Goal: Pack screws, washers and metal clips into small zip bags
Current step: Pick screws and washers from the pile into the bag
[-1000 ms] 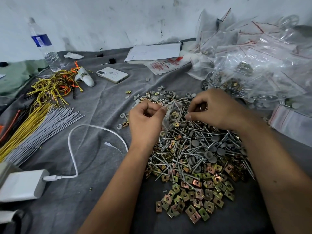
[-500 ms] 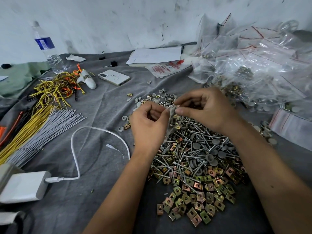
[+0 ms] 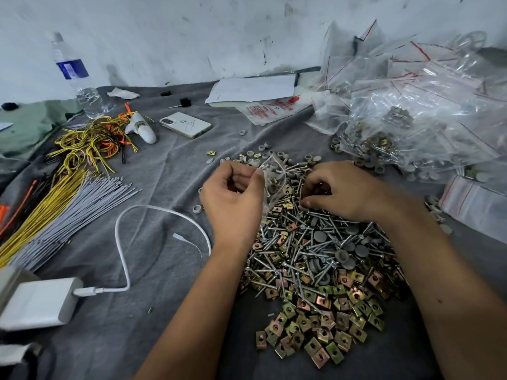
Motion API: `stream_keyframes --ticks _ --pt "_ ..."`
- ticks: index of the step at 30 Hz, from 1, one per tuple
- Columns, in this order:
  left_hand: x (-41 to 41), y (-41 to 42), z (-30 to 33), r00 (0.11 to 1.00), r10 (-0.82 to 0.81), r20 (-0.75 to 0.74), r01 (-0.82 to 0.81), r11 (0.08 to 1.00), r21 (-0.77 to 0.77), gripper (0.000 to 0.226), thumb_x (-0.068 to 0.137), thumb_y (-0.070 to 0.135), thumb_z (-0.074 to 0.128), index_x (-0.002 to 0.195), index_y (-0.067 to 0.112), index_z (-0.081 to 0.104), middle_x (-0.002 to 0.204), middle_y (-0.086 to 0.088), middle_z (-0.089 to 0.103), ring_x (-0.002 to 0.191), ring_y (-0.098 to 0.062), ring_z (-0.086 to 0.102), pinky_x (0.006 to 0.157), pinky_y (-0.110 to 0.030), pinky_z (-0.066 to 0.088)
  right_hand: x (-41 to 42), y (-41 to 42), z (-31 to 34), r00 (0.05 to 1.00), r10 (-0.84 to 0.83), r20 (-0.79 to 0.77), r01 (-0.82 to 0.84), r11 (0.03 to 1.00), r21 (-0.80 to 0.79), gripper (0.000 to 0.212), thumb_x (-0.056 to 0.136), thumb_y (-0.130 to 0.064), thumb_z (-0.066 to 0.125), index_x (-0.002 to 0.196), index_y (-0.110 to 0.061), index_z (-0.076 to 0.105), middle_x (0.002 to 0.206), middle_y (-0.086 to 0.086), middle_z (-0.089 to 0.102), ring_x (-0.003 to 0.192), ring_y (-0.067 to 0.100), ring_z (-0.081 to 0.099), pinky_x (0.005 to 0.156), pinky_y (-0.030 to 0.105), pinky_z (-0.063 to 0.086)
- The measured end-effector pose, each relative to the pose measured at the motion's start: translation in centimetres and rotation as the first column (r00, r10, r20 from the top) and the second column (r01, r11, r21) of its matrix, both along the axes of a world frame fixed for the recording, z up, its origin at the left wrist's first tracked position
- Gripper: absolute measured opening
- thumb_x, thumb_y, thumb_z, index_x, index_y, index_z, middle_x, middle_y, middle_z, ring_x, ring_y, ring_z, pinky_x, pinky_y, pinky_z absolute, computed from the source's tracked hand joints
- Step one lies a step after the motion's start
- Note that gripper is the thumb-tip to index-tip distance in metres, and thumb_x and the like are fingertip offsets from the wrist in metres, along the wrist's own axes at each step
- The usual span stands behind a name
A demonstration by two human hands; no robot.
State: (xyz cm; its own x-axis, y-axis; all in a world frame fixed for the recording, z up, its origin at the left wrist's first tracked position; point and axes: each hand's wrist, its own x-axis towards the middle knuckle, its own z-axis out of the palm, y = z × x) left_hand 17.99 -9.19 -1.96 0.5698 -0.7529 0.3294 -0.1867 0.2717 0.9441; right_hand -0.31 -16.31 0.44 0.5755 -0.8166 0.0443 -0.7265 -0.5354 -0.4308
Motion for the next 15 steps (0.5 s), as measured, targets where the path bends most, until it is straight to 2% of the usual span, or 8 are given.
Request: stream_keyframes --ticks 2,4,7,9,15 --pt "0.0 -0.1 0.0 1.000 0.003 -0.004 -0.003 1.000 0.018 0.020 0.087 0.004 0.075 0.073 0.016 0.067 0.064 0.006 0.061 0.061 -0.014 0.053 0.058 -0.025 0.046 0.0 0.1 -0.1 0.999 0.005 0.034 -0.004 1.000 -0.023 0.020 0.089 -0.036 0.077 0.076 -0.041 0.063 0.088 -0.018 0.061 0.083 0.000 0.059 0.070 0.026 0.043" --pt "0.1 -0.2 -0.2 1.000 -0.001 0.006 0.001 0.999 0.048 0.020 0.087 0.004 0.075 0.073 0.016 0.067 0.063 0.002 0.062 0.060 -0.019 0.055 0.057 -0.032 0.047 0.0 0.2 -0.2 0.983 -0.030 0.181 0.040 0.998 -0.049 0.011 0.090 -0.035 0.075 0.083 -0.036 0.068 0.087 -0.018 0.062 0.080 -0.001 0.059 0.069 0.023 0.042" --pt "0.1 -0.1 -0.4 0.999 -0.045 0.011 0.044 0.994 0.101 0.015 0.088 0.006 0.075 0.076 0.011 0.068 0.064 -0.003 0.062 0.056 -0.025 0.055 0.053 -0.047 0.051 0.1 0.5 0.3 0.847 -0.116 0.518 0.127 0.992 0.013 0.004 0.090 -0.033 0.075 0.089 -0.031 0.071 0.081 -0.012 0.069 0.074 -0.002 0.064 0.065 0.015 0.048" --pt "0.1 0.0 -0.5 0.998 -0.059 0.005 0.058 0.991 0.122 0.014 0.088 0.006 0.074 0.077 0.010 0.067 0.064 -0.004 0.061 0.055 -0.026 0.054 0.052 -0.055 0.053 0.3 0.6 0.6 0.759 -0.119 0.640 0.118 0.992 0.044 0.004 0.090 -0.029 0.076 0.088 -0.027 0.074 0.081 -0.012 0.072 0.072 -0.003 0.065 0.064 0.012 0.051" --pt "0.1 -0.1 -0.4 0.998 -0.060 0.006 0.059 0.989 0.139 0.015 0.089 0.007 0.074 0.076 0.012 0.068 0.062 -0.002 0.062 0.054 -0.025 0.055 0.054 -0.057 0.055 1.2 0.9 0.0 0.741 -0.102 0.664 0.083 0.995 0.061 0.007 0.091 -0.022 0.075 0.087 -0.027 0.071 0.075 -0.012 0.072 0.063 -0.002 0.064 0.058 0.013 0.048"
